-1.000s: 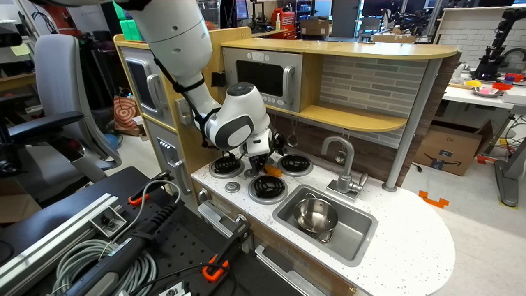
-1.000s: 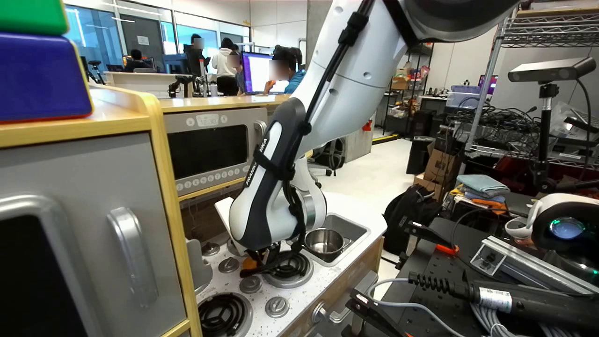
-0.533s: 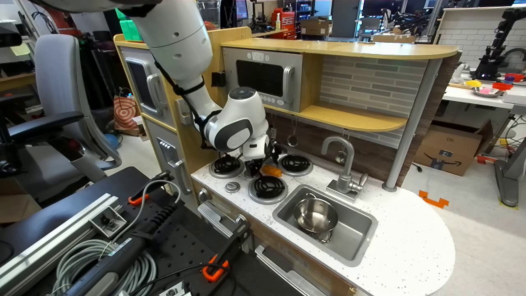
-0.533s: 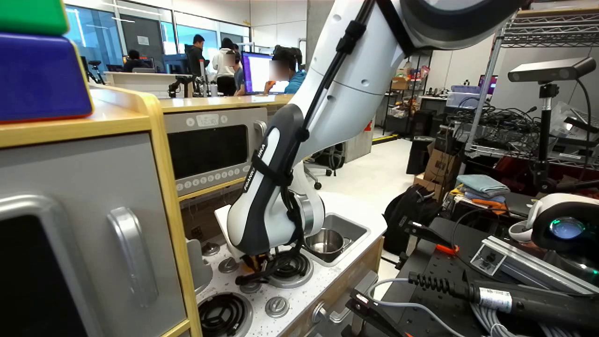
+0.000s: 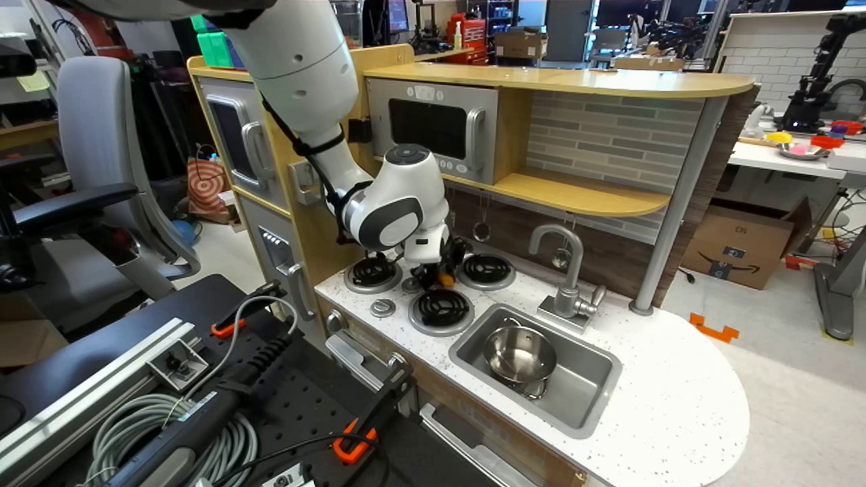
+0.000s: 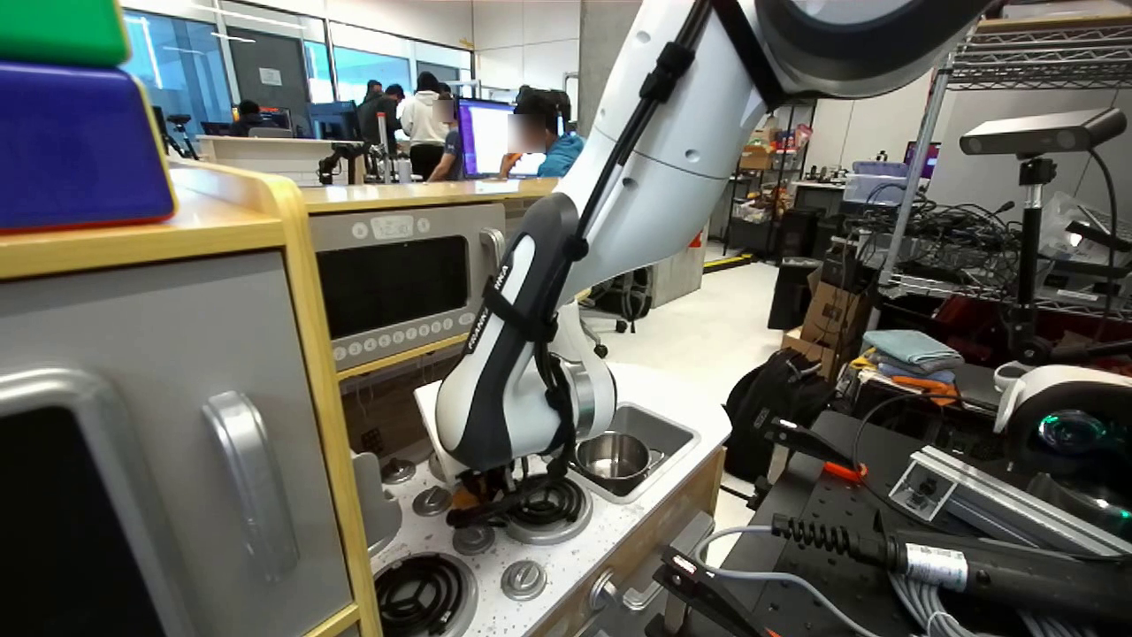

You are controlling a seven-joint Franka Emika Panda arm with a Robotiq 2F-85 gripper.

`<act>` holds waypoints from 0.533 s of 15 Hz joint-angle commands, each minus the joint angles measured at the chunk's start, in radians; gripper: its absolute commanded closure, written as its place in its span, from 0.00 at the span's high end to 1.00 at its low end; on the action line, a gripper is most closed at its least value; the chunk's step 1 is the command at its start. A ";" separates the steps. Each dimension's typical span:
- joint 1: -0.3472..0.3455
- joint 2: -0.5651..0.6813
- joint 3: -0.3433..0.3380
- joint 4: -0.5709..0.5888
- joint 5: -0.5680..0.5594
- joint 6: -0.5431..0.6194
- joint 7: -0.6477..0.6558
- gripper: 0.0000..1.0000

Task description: Pick the object and put it in the pot in the sink

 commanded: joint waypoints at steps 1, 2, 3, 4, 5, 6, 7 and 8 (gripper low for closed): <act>-0.097 -0.075 0.094 -0.061 -0.004 0.049 -0.083 0.07; -0.154 -0.125 0.143 -0.103 -0.009 0.077 -0.135 0.07; -0.185 -0.140 0.173 -0.115 -0.008 0.095 -0.164 0.07; -0.238 -0.177 0.217 -0.152 -0.008 0.113 -0.205 0.07; -0.284 -0.205 0.252 -0.186 -0.008 0.112 -0.251 0.07; -0.331 -0.226 0.276 -0.218 -0.004 0.108 -0.287 0.07; -0.366 -0.249 0.281 -0.251 0.006 0.090 -0.306 0.07; -0.400 -0.265 0.281 -0.273 0.012 0.071 -0.328 0.07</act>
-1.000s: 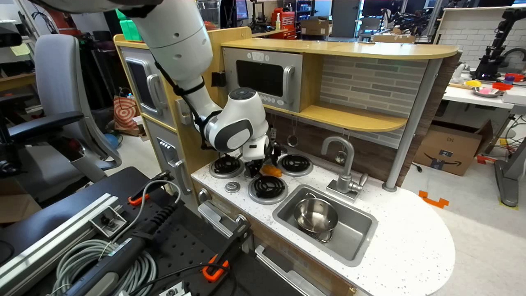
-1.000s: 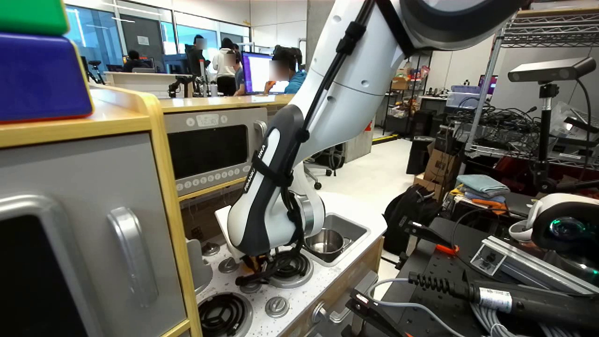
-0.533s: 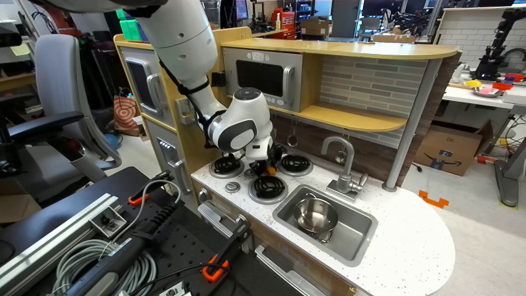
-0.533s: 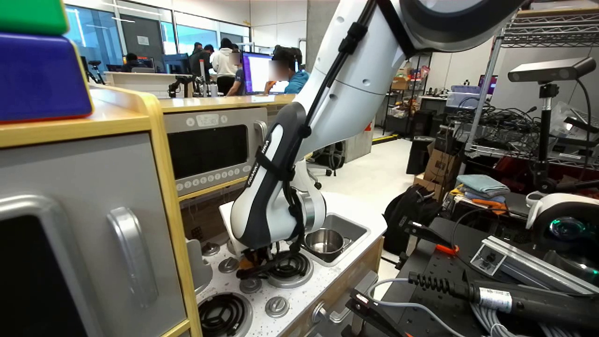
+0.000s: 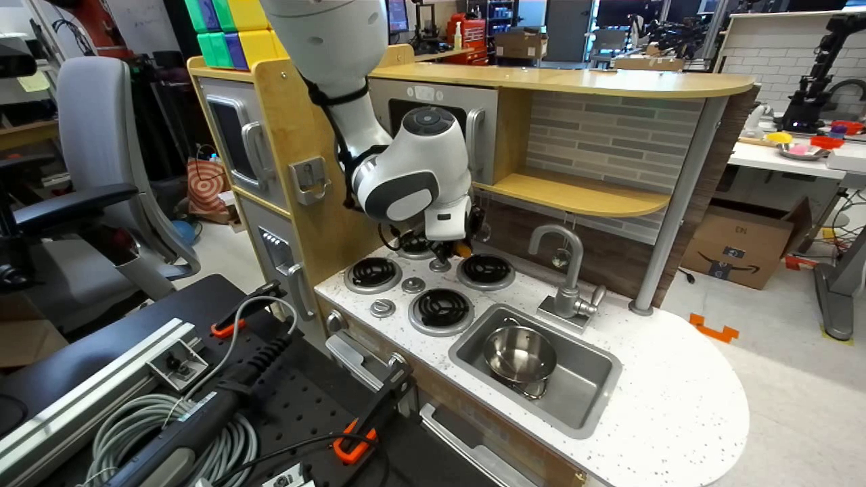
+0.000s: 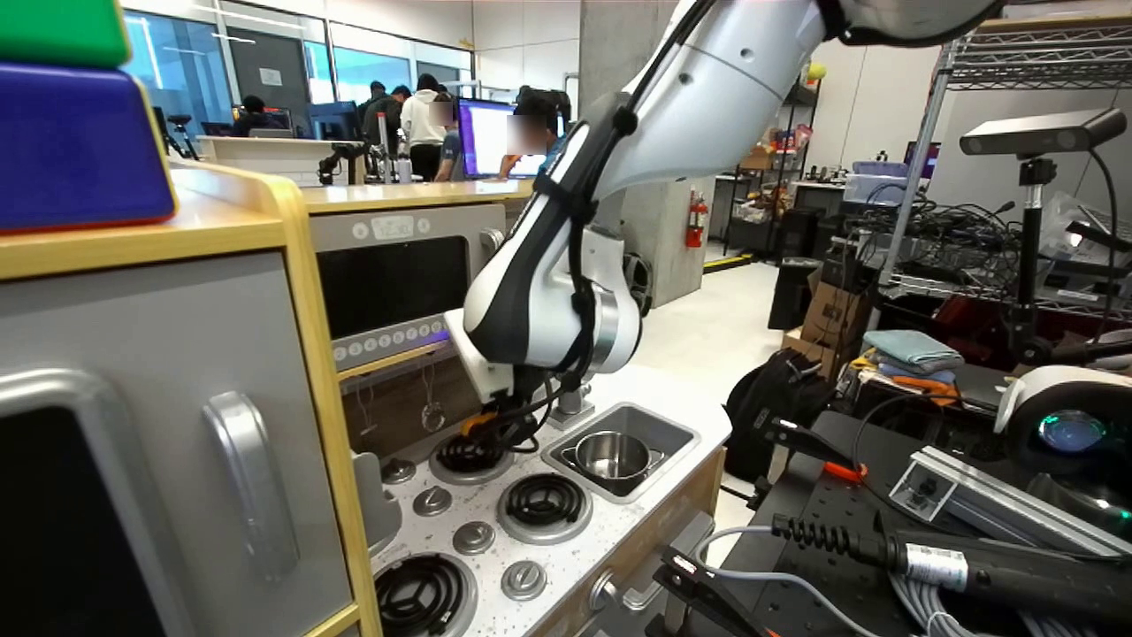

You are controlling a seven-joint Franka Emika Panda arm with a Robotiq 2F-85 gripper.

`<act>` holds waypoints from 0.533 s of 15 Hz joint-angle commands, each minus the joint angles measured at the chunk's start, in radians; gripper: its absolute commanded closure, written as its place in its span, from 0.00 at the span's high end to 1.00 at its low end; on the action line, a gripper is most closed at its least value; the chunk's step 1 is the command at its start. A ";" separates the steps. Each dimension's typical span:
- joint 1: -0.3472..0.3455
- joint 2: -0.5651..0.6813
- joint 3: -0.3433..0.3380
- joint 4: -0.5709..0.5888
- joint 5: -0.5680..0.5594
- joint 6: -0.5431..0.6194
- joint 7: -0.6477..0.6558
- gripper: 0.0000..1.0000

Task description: Pick the object and put it in the pot in the sink

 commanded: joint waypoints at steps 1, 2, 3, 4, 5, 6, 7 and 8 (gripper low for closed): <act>-0.131 -0.109 0.022 -0.161 0.023 -0.022 -0.089 0.07; -0.152 -0.113 0.009 -0.179 0.028 -0.020 -0.105 0.07; -0.168 -0.122 -0.015 -0.205 0.037 -0.036 -0.112 0.07; -0.178 -0.130 -0.044 -0.230 0.042 -0.034 -0.116 0.07; -0.192 -0.126 -0.060 -0.239 0.044 -0.041 -0.121 0.07; -0.205 -0.121 -0.076 -0.248 0.044 -0.039 -0.126 0.07; -0.214 -0.115 -0.086 -0.252 0.043 -0.029 -0.131 0.07; -0.224 -0.111 -0.091 -0.256 0.043 -0.020 -0.135 0.07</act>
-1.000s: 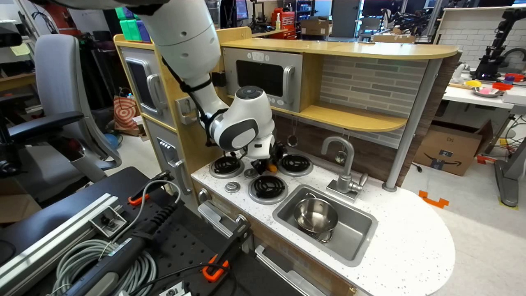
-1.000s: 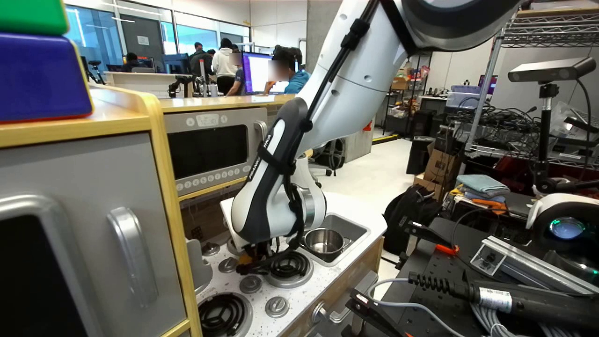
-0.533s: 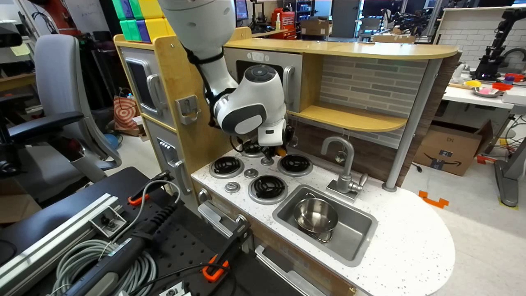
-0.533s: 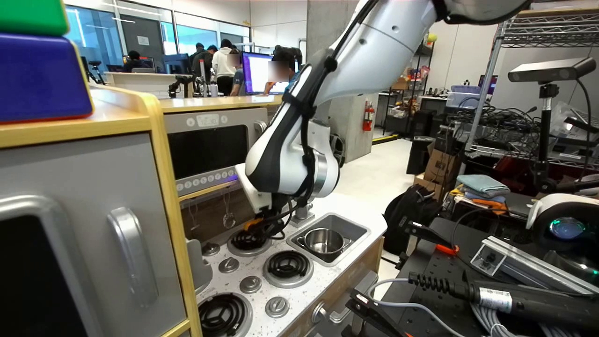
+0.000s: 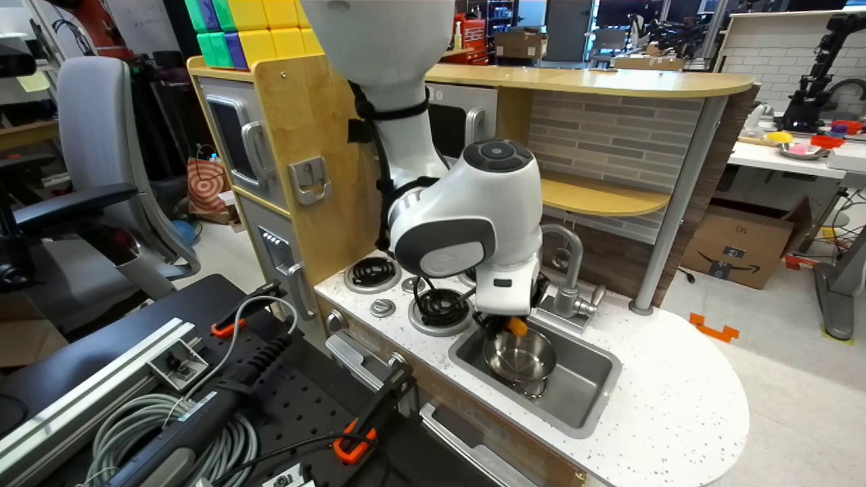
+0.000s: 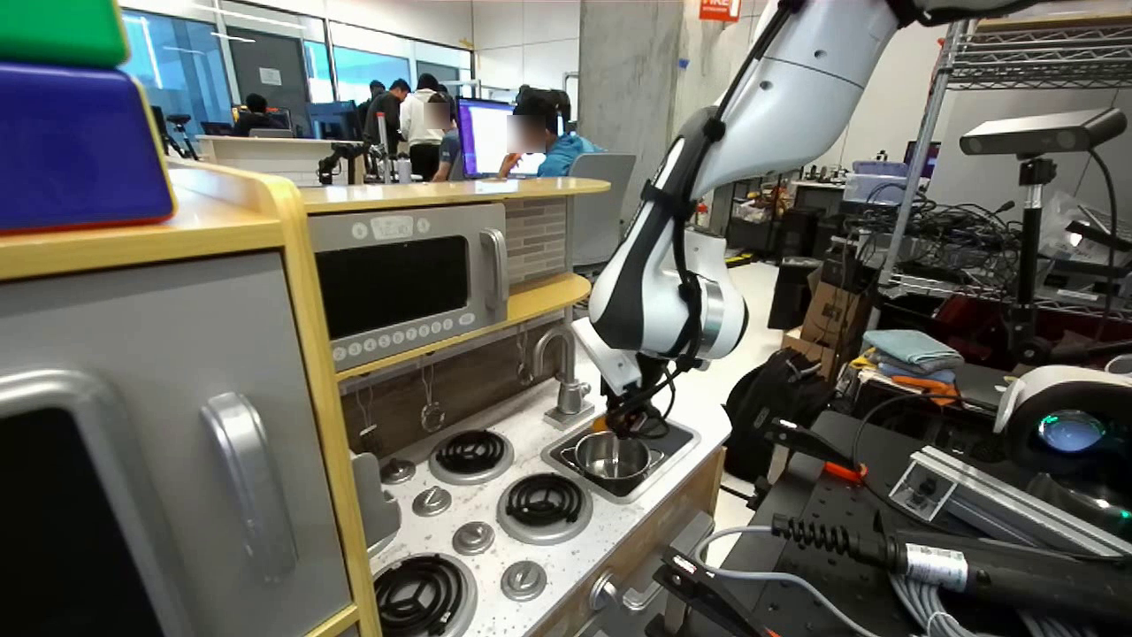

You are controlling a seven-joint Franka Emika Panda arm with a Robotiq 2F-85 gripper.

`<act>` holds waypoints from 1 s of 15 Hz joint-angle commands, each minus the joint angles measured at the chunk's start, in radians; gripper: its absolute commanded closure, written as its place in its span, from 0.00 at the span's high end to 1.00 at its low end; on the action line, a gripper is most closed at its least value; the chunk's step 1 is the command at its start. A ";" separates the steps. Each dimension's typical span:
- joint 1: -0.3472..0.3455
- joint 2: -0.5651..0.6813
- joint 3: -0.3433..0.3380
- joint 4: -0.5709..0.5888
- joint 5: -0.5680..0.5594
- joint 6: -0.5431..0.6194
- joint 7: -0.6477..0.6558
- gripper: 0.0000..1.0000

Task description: Pick the object and put it in the pot in the sink

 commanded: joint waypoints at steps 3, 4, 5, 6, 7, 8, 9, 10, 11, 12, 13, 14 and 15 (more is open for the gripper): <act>-0.018 0.009 -0.015 0.000 0.042 0.023 -0.020 0.07; -0.018 0.013 -0.010 0.005 0.043 0.032 -0.020 0.07; -0.012 0.028 -0.005 0.017 0.043 0.051 -0.019 0.07; 0.008 0.049 -0.017 0.035 0.043 0.075 -0.015 0.07; 0.038 0.065 -0.042 0.055 0.048 0.073 -0.001 0.07; 0.048 0.075 -0.048 0.070 0.052 0.077 0.007 0.07; 0.073 0.092 -0.072 0.098 0.064 0.061 0.026 0.07; 0.096 0.107 -0.096 0.119 0.078 0.052 0.038 0.07; 0.123 0.130 -0.127 0.146 0.090 0.045 0.056 0.07; 0.152 0.149 -0.159 0.170 0.100 0.030 0.076 0.07; 0.185 0.173 -0.192 0.196 0.108 0.022 0.094 0.07; 0.214 0.195 -0.223 0.218 0.111 0.018 0.112 0.07; 0.240 0.212 -0.251 0.232 0.113 0.013 0.127 0.07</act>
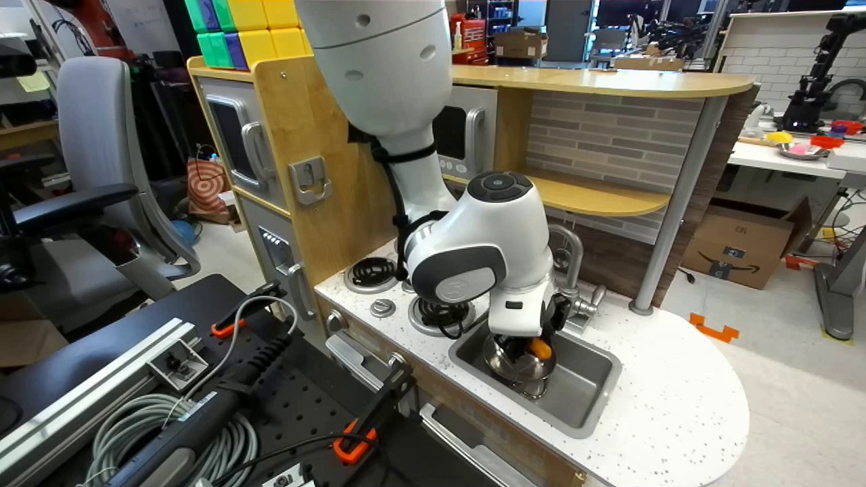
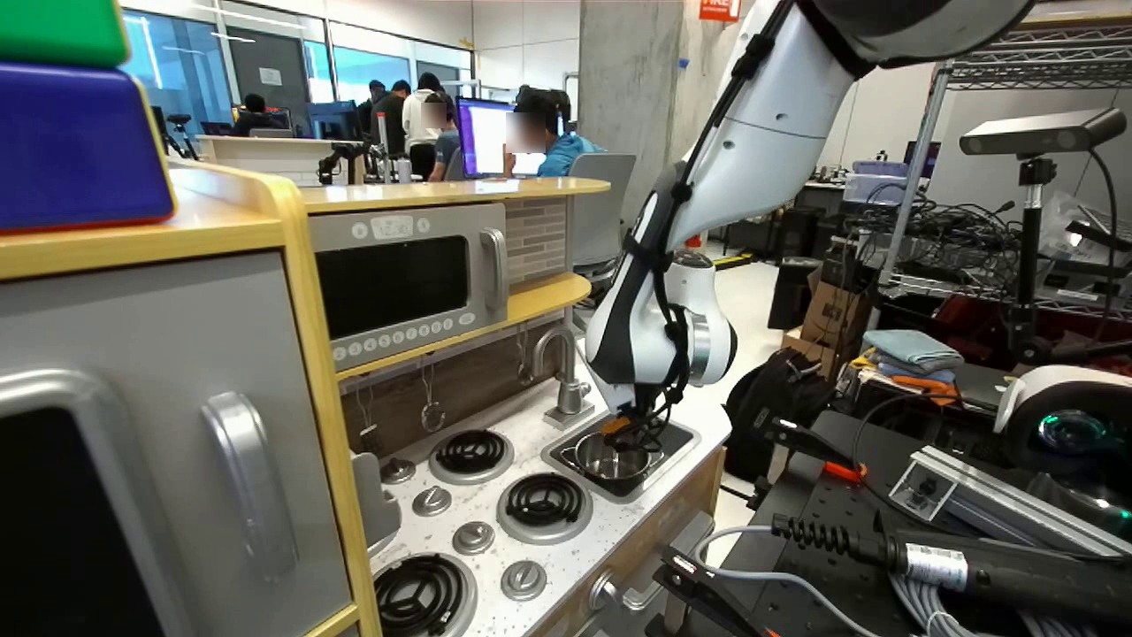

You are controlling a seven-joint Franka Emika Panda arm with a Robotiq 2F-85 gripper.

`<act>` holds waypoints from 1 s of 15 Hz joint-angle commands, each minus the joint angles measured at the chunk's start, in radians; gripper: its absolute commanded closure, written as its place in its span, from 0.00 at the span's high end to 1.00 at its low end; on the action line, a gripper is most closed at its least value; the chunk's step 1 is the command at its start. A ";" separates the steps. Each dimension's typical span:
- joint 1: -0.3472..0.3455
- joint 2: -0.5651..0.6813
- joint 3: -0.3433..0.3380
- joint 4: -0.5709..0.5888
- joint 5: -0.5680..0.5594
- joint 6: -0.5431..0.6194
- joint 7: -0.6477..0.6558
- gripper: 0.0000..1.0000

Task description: Pick the object and put it in the pot in the sink

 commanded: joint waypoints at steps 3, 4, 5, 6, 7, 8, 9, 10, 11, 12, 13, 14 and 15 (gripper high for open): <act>0.160 0.130 -0.153 0.142 0.025 -0.048 0.085 0.07; 0.180 0.149 -0.168 0.163 0.018 -0.058 0.095 0.07; 0.199 0.160 -0.184 0.173 0.013 -0.070 0.105 0.07; 0.208 0.178 -0.198 0.200 0.005 -0.088 0.110 0.07; 0.220 0.187 -0.210 0.209 0.002 -0.094 0.115 0.07; 0.230 0.198 -0.219 0.223 -0.004 -0.117 0.121 0.31; 0.237 0.203 -0.228 0.232 -0.010 -0.132 0.125 0.45; 0.244 0.211 -0.237 0.243 -0.016 -0.146 0.129 0.59; 0.242 0.215 -0.235 0.252 -0.020 -0.157 0.131 0.66; 0.243 0.214 -0.238 0.254 -0.023 -0.165 0.132 0.74; 0.235 0.197 -0.224 0.239 -0.025 -0.164 0.123 0.81; 0.223 0.176 -0.205 0.220 -0.028 -0.167 0.110 0.87; 0.213 0.141 -0.183 0.182 -0.035 -0.162 0.086 0.95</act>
